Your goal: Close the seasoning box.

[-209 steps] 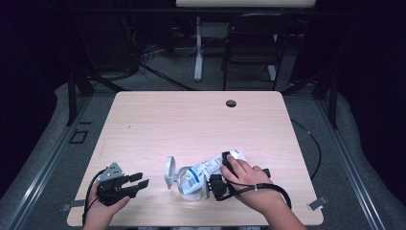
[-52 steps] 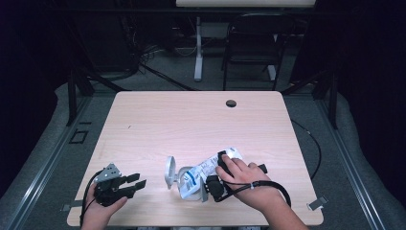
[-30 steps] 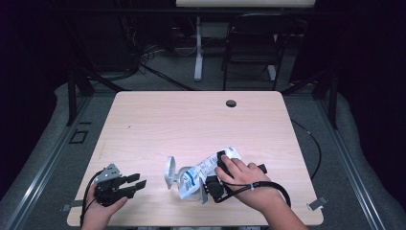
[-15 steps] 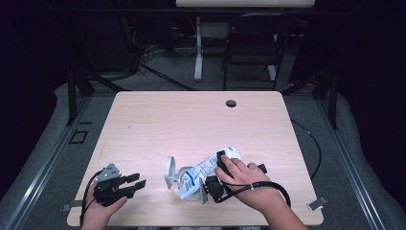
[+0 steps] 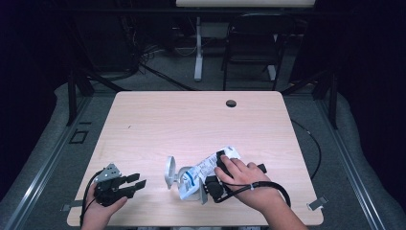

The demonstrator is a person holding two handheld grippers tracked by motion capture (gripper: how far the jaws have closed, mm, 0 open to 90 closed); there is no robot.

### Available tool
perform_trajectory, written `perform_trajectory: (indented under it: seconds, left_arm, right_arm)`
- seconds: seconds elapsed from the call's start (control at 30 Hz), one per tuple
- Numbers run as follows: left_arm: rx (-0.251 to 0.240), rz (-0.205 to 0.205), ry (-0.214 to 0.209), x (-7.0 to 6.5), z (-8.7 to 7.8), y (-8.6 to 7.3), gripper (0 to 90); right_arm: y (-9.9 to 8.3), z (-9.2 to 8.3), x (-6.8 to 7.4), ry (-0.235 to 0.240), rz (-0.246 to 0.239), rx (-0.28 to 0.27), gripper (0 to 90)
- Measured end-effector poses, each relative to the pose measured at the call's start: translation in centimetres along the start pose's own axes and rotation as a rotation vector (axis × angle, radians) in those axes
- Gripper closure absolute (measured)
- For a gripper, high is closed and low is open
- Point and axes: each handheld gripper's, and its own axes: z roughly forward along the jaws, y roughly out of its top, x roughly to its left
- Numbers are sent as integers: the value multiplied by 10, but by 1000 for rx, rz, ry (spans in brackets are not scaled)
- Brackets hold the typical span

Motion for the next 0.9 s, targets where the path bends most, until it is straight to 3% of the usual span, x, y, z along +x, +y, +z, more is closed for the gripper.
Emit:
perform_trajectory:
  seconds: [0.9]
  left_arm:
    - [4,-2,0,1,0,-1,583]
  right_arm:
    - [1,-4,2,-8,-17,-6,564]
